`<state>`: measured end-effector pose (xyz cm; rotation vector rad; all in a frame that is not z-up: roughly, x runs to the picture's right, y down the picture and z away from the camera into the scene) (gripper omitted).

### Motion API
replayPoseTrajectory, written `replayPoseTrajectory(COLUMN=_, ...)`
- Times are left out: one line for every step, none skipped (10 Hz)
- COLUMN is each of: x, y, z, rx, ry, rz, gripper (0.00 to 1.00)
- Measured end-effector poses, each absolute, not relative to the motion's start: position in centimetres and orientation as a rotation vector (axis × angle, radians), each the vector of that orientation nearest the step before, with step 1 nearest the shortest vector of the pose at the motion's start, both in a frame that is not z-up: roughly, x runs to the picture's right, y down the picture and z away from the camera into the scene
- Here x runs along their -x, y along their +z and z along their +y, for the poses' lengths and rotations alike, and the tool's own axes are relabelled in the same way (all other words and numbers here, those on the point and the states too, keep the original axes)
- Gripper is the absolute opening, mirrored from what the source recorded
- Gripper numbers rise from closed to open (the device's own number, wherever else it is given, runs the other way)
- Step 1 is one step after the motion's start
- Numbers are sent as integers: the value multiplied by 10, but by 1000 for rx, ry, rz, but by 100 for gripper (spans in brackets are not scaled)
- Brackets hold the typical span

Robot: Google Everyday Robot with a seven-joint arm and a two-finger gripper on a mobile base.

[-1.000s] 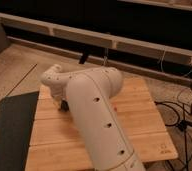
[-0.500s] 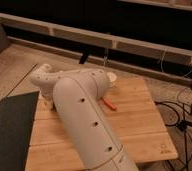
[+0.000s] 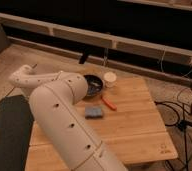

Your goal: Push the eraser across the table

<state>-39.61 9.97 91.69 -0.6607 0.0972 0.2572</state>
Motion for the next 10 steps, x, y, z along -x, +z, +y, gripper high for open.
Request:
replayPoseTrajectory(x=413, y=907, z=93, rx=641, ry=225, rz=74, gripper=0)
replayPoseTrajectory(x=424, y=897, z=84, rx=619, ry=203, rz=53, gripper=4)
replayPoseTrajectory(x=431, y=891, z=81, rx=613, ry=195, rz=36, gripper=6)
replayPoseTrajectory(x=429, y=892, z=81, rx=613, ry=195, rz=39, gripper=6)
replayPoseTrajectory(x=427, y=892, z=80, rx=613, ry=197, rz=41, gripper=6)
replayPoseTrajectory(x=428, y=892, z=80, rx=613, ry=196, rz=40, gripper=6)
replayPoseTrajectory(x=429, y=891, z=81, rx=613, ry=194, rz=40, gripper=6)
replayPoseTrajectory(x=430, y=891, z=81, rx=613, ry=194, rz=39, gripper=6)
replayPoseTrajectory(x=429, y=892, z=80, rx=613, ry=195, rz=39, gripper=6)
replayPoseTrajectory(x=429, y=892, z=80, rx=613, ry=196, rz=40, gripper=6)
